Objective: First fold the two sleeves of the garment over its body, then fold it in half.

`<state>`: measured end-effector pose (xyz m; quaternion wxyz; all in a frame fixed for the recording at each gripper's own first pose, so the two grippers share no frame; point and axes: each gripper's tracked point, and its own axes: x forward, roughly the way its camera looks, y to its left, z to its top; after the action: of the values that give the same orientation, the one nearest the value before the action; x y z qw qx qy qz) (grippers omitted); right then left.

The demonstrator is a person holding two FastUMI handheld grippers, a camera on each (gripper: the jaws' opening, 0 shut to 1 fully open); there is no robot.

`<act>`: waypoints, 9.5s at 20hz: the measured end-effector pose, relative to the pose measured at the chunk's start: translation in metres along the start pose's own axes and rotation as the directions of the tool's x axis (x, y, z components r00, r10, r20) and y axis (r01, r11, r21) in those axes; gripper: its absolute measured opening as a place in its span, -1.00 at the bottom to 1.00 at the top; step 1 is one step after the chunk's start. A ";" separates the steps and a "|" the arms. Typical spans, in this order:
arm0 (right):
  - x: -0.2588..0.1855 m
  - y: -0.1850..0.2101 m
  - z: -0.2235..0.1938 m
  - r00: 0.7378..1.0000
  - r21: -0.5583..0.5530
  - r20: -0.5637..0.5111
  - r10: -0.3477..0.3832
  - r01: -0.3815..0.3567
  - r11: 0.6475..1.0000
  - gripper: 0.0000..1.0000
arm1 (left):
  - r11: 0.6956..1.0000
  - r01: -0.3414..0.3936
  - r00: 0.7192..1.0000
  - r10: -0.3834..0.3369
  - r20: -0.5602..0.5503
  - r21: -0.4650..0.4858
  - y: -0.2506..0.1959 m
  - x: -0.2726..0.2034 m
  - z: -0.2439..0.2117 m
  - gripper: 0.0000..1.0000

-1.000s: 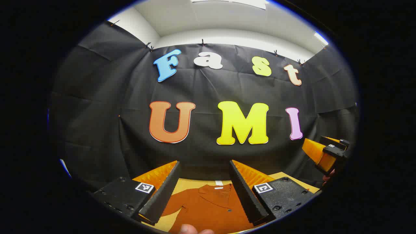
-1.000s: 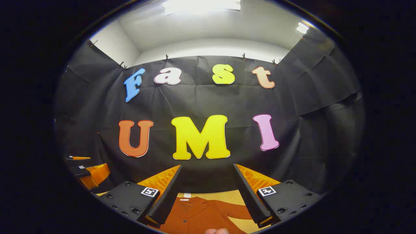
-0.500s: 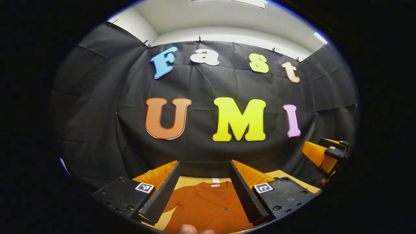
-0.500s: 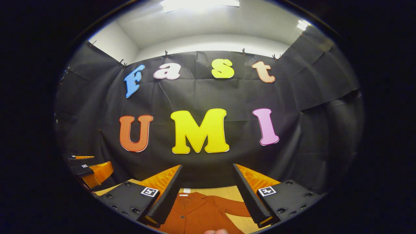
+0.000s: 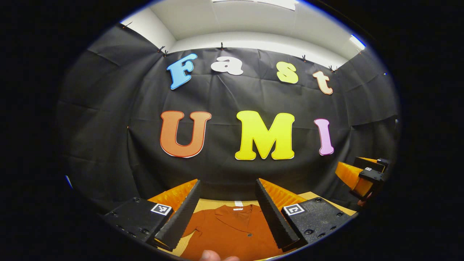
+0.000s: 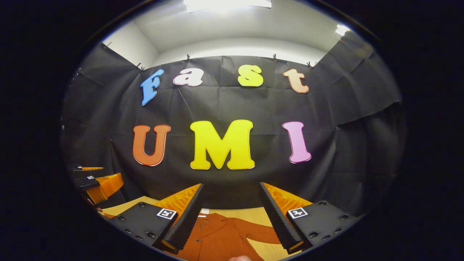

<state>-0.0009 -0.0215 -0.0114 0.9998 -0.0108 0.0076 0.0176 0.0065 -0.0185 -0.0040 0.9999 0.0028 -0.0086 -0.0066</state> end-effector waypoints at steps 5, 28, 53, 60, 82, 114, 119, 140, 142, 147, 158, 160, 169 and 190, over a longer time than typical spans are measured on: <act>-0.005 -0.005 0.016 0.997 -0.008 0.078 -0.010 0.010 1.000 0.89 | 0.999 -0.024 0.997 0.027 0.077 -0.035 0.003 0.000 0.021 0.92; 0.016 -0.083 -0.034 0.994 -0.062 -0.079 -0.081 0.076 0.995 0.90 | 0.999 -0.001 0.999 0.003 -0.054 0.033 -0.013 0.025 -0.029 0.92; -0.029 -0.325 -0.398 0.564 -0.112 -0.718 -0.407 0.484 0.868 0.92 | 0.996 0.078 0.949 -0.057 -0.311 0.053 -0.115 0.017 -0.100 0.92; -0.020 -0.322 -0.411 0.540 -0.097 -0.740 -0.401 0.505 0.858 0.48 | 0.993 0.093 0.941 -0.067 -0.331 0.065 -0.095 0.027 -0.107 0.92; 0.184 -0.159 -0.196 0.838 -0.163 -0.509 -0.197 0.131 0.978 -0.97 | 0.996 -0.083 0.946 0.075 -0.315 -0.012 0.065 0.018 -0.125 0.94; 0.170 0.332 -0.419 0.618 0.020 -0.716 0.323 -0.445 0.895 0.52 | 0.903 -0.427 0.805 0.404 -0.434 0.048 0.300 -0.084 -0.192 0.94; 0.151 0.309 -0.364 0.647 0.035 -0.668 0.368 -0.467 0.884 1.00 | 0.893 -0.448 0.786 0.409 -0.463 0.028 0.305 -0.080 -0.229 0.94; 0.055 0.015 -0.217 0.777 -0.028 -0.624 0.083 -0.128 0.991 0.97 | 0.769 -0.635 0.536 0.510 -0.673 0.078 0.333 -0.102 -0.372 0.77; 0.054 0.004 -0.212 0.782 -0.028 -0.619 0.070 -0.112 0.993 0.96 | 0.779 -0.622 0.547 0.498 -0.673 0.071 0.319 -0.089 -0.371 0.18; 0.043 -0.001 -0.205 0.783 -0.014 -0.616 0.082 -0.115 0.993 0.96 | 0.786 -0.618 0.571 0.429 -0.700 -0.023 0.311 -0.072 -0.372 -0.82; -0.001 0.005 -0.220 0.760 0.055 -0.630 0.160 -0.162 0.985 0.96 | 0.890 -0.432 0.762 0.274 -0.587 -0.145 0.301 0.070 -0.249 -0.93; -0.008 -0.009 -0.217 0.771 0.058 -0.621 0.141 -0.135 0.989 0.96 | 0.919 -0.369 0.797 0.235 -0.556 -0.141 0.285 0.106 -0.222 -0.93; -0.035 -0.101 -0.193 0.821 0.068 -0.572 -0.009 0.058 0.996 0.96 | 0.996 0.075 0.875 -0.046 -0.482 0.040 0.123 0.255 -0.145 -0.93; -0.125 -0.227 -0.163 0.737 -0.030 -0.617 -0.277 0.330 0.944 0.97 | 0.858 0.494 0.591 -0.216 -0.777 0.137 -0.195 0.239 -0.366 -0.50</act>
<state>-0.1201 -0.2565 -0.1674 0.9316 0.0234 0.3301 -0.1505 0.2493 -0.2144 -0.3674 0.8767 0.1790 0.3961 -0.2059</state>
